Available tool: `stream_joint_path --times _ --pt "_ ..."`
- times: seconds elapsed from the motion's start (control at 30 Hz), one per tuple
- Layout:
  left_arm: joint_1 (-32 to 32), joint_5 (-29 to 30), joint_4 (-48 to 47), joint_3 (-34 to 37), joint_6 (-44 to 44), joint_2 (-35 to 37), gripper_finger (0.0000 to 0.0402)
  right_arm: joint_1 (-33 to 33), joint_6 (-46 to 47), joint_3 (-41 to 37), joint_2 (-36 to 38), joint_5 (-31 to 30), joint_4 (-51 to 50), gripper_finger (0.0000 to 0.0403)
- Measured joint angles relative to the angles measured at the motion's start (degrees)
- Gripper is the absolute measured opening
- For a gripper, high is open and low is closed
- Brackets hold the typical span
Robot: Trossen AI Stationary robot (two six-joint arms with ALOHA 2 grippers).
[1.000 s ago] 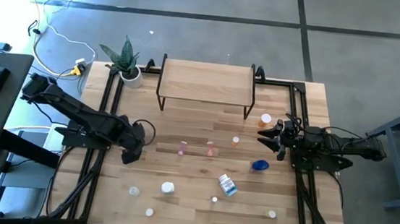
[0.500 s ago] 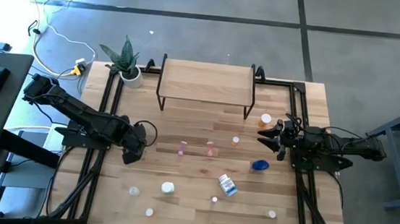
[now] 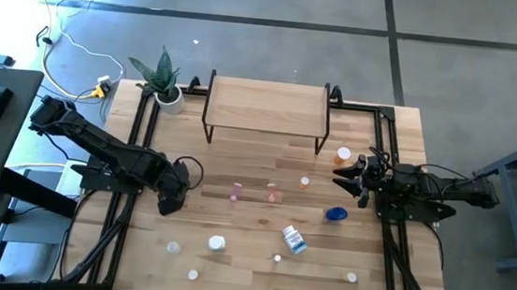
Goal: Pick and place medicine bottles onto shelf by color
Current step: Put the top left white pill bottle on the shelf
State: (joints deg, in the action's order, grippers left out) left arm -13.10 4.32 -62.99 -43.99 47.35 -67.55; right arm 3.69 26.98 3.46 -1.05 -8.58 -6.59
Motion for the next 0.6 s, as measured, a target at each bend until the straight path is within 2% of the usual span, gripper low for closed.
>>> stream_joint_path --times 0.17,0.4,0.6 --pt "1.0 0.2 0.0 -5.5 0.6 0.0 0.0165 0.0 0.0 0.0 0.0 0.0 0.0 0.0168" --pt "6.0 1.1 -0.1 -15.3 -1.7 0.0 0.0164 0.0 0.0 0.0 0.0 0.0 0.0 0.0168" --pt "12.0 5.5 -0.1 -23.7 -6.8 0.0 0.0164 0.0 0.0 0.0 0.0 0.0 0.0 0.0168"
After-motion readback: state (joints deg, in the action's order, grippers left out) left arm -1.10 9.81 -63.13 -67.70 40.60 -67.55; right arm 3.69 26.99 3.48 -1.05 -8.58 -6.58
